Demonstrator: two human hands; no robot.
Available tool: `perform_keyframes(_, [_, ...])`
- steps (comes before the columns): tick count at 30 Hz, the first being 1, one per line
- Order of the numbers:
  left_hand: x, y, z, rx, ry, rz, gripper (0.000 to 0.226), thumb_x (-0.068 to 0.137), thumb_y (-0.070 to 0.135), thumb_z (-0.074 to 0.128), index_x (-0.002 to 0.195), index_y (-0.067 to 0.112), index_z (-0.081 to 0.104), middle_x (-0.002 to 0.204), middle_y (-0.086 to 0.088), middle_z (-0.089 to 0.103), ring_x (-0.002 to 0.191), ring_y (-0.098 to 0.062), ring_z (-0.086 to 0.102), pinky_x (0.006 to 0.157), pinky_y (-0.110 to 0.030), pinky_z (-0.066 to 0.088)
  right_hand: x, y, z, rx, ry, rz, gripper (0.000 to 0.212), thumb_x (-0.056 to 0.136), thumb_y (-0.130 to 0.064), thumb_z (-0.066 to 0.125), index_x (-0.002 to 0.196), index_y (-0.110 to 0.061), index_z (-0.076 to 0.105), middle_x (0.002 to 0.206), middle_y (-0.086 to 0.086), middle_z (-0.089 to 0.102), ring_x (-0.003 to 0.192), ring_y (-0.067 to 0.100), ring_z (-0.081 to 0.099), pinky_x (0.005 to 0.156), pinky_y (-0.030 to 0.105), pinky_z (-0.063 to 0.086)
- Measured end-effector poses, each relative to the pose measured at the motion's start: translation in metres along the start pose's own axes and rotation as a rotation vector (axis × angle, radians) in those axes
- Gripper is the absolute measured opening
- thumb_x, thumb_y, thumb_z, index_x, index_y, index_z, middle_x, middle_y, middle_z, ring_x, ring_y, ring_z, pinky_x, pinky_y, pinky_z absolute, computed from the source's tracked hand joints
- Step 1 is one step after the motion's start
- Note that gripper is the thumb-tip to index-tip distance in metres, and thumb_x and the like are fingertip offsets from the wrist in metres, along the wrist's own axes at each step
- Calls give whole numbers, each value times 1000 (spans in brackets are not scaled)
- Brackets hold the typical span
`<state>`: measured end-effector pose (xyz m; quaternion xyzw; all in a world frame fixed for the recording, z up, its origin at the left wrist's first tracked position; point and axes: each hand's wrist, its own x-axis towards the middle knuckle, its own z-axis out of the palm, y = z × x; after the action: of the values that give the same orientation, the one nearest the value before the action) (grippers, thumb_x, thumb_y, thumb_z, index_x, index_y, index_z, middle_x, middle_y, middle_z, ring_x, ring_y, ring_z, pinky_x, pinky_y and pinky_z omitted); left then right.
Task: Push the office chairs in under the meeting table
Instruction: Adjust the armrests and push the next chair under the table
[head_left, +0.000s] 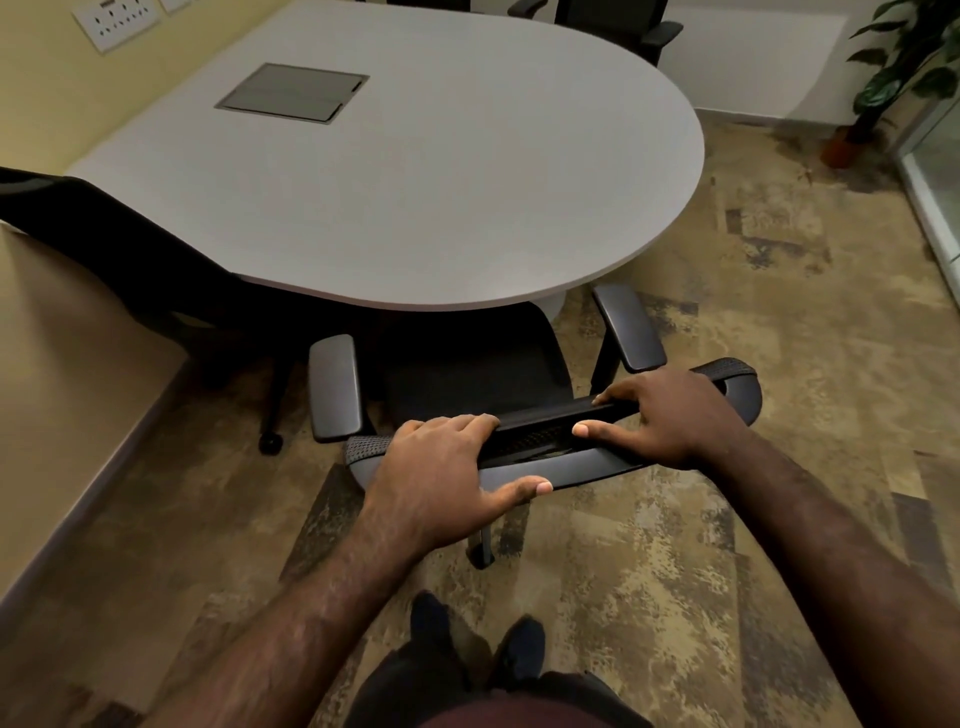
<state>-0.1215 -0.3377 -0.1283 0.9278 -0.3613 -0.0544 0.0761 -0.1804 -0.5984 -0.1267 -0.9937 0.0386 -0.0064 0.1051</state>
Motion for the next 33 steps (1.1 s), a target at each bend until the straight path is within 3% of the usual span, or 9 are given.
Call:
perform_keyframes(4, [-11, 11, 1, -11, 7, 13, 102, 70, 96, 16, 133, 26, 53, 125, 9, 64, 114, -12, 58, 97, -39, 41, -14, 1, -2, 1, 2, -7, 90, 66, -98, 22, 106, -35, 73, 90, -13, 72, 75, 6, 63, 64, 31, 55])
perform_keyframes(13, [-32, 24, 5, -8, 36, 23, 99, 72, 95, 19, 131, 25, 54, 123, 8, 65, 111, -13, 60, 93, -38, 44, -39, -3, -3, 21, 9, 7, 89, 66, -97, 24, 104, -33, 74, 90, -10, 74, 74, 9, 64, 62, 29, 53])
perform_keyframes(21, [-38, 23, 4, -44, 20, 41, 99, 73, 94, 19, 136, 25, 50, 130, 6, 61, 114, -15, 58, 92, -37, 44, -48, -6, -6, 75, -28, 19, 90, 66, -96, 28, 108, -29, 73, 95, -7, 74, 83, 14, 66, 69, 34, 55])
perform_keyframes(27, [-25, 6, -5, -158, -62, 36, 81, 78, 86, 28, 131, 29, 52, 124, 7, 63, 102, -11, 60, 75, -28, 43, -41, -8, -9, 109, -88, 34, 94, 64, -96, 30, 107, -25, 74, 99, -4, 74, 87, 15, 66, 73, 37, 56])
perform_keyframes(33, [4, -65, -22, -328, -41, -153, 82, 74, 87, 33, 126, 28, 58, 122, 5, 65, 105, -13, 62, 89, -40, 52, 6, -32, -21, 210, -77, 85, 86, 70, -92, 32, 107, -25, 71, 98, -4, 72, 80, 8, 60, 69, 32, 49])
